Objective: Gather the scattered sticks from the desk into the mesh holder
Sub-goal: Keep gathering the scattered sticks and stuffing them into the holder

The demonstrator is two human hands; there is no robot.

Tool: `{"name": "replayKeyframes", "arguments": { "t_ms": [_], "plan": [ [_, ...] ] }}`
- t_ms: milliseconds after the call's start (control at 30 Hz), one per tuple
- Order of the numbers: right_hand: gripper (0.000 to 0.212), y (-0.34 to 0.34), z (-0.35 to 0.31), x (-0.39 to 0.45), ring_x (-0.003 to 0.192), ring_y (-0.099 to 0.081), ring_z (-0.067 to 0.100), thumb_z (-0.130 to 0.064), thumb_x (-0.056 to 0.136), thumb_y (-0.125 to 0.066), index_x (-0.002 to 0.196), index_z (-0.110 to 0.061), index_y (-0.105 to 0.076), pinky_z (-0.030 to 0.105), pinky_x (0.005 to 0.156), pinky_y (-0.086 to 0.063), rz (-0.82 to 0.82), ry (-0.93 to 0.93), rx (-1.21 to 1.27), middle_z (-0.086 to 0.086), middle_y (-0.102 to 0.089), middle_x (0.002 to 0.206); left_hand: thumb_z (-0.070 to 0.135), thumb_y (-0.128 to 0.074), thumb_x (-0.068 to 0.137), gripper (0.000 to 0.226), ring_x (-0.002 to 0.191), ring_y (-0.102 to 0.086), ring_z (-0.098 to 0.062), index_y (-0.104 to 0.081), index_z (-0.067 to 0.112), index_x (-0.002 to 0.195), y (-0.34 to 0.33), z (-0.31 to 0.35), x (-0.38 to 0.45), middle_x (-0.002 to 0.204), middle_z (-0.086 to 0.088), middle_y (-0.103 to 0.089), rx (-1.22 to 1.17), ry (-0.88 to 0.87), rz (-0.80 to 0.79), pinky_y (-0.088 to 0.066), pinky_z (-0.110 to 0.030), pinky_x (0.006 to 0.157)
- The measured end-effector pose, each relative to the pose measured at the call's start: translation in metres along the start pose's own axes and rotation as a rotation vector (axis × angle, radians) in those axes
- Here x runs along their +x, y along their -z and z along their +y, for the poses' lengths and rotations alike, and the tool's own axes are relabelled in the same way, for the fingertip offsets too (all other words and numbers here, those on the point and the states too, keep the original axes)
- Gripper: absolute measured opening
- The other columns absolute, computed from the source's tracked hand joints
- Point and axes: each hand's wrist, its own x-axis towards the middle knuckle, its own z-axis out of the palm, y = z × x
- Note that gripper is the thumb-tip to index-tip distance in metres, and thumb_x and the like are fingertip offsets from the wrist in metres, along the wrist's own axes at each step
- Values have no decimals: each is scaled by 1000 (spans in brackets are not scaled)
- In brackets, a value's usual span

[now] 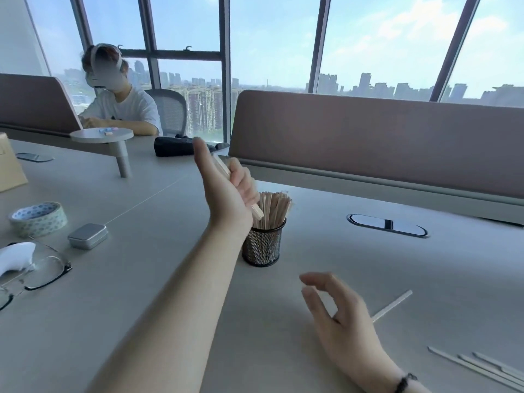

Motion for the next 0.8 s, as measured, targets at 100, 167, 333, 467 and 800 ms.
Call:
{"name": "replayKeyframes", "arguments": {
  "t_ms": [100,167,333,467,800],
  "plan": [
    [8,5,4,-14,97,-64,-3,-28,93,-64,95,-35,-68,7,78,-42,80,24,2,-24,-68,99,74,-33,88,63,56,-4,-22,-12,18,65,-20,-4,28,56,-3,-11,138,58,27,-4,-36,53],
    [11,5,1,-17,94,-65,0,-37,89,-61,95,-33,-69,7,80,-42,91,51,3,-18,-69,93,65,-37,88,56,55,-6,-21,-13,19,68,-22,-19,41,58,-2,-12,273,112,49,-5,-36,54],
    [19,4,3,-19,91,-62,-3,-46,86,-58,96,-35,-68,6,73,-41,48,51,5,-16,-68,89,39,-40,89,43,46,-13,-16,-22,22,54,-11,-55,47,50,2,-19,423,151,85,-8,-34,54],
    [22,7,4,-17,91,-60,-3,-50,84,-55,96,-35,-67,6,71,-40,12,34,8,-20,-66,94,16,-39,82,27,42,-32,-20,-46,18,56,-4,-71,46,42,2,-37,589,77,112,-26,-22,44],
    [16,13,8,-17,84,-57,-3,-39,88,-61,102,-32,-66,8,74,-41,-44,-30,-39,-22,-64,82,10,-49,91,24,115,-51,-22,-64,17,108,-5,-70,12,108,-1,-68,1321,-519,-108,-44,-36,91]
  ]
}}
